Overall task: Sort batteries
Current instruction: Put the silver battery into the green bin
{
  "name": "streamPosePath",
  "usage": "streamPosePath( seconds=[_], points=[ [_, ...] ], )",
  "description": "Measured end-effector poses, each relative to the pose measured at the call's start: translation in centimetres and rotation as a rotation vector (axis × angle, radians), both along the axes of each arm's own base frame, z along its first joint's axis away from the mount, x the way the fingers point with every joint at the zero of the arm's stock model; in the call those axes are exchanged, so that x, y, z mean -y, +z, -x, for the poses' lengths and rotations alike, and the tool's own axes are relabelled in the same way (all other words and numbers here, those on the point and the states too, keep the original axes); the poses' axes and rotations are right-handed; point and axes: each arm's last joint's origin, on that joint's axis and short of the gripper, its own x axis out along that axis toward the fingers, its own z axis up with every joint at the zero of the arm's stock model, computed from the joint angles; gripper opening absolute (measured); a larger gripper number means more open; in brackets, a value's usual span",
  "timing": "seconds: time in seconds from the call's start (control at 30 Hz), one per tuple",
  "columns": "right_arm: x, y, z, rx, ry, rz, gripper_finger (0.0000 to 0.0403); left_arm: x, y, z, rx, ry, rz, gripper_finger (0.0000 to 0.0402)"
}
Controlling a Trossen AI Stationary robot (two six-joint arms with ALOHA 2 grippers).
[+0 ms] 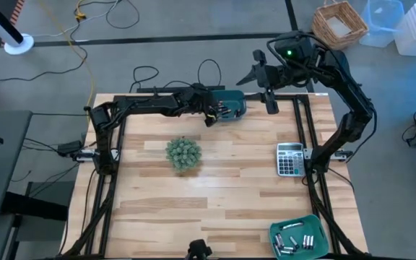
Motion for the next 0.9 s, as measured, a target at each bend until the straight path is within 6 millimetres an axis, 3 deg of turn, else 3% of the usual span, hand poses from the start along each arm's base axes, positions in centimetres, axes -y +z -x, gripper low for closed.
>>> streamPosePath(
  seconds=[0.27, 0.47, 0.57, 0.7, 0.9],
  points=[
    [0.6, -0.1, 0.4, -0.015, -0.009, 0.014, 0.0219, 0.6, 3.3, 0.9, 0.079, 0.009, -0.024, 0.0288],
    [4.7, -2.0, 0.7, 0.013, -0.047, -0.055, 0.0210, 1.8, 7.1, 3.5, 0.150, 0.035, -0.090, 0.0266],
    [7.1, -4.7, 0.3, 0.028, -0.050, -0.097, 0.0207, 2.6, 8.0, 5.9, 0.176, 0.057, -0.116, 0.0249],
    [9.8, -9.8, -0.7, 0.026, -0.112, -0.133, 0.0205, 4.2, 8.5, 9.2, 0.198, 0.073, -0.122, 0.0231],
    [10.4, -18.8, -2.3, -0.014, -0.094, -0.192, 0.0205, 5.9, 6.6, 12.7, 0.172, 0.108, -0.074, 0.0222]
  ],
)
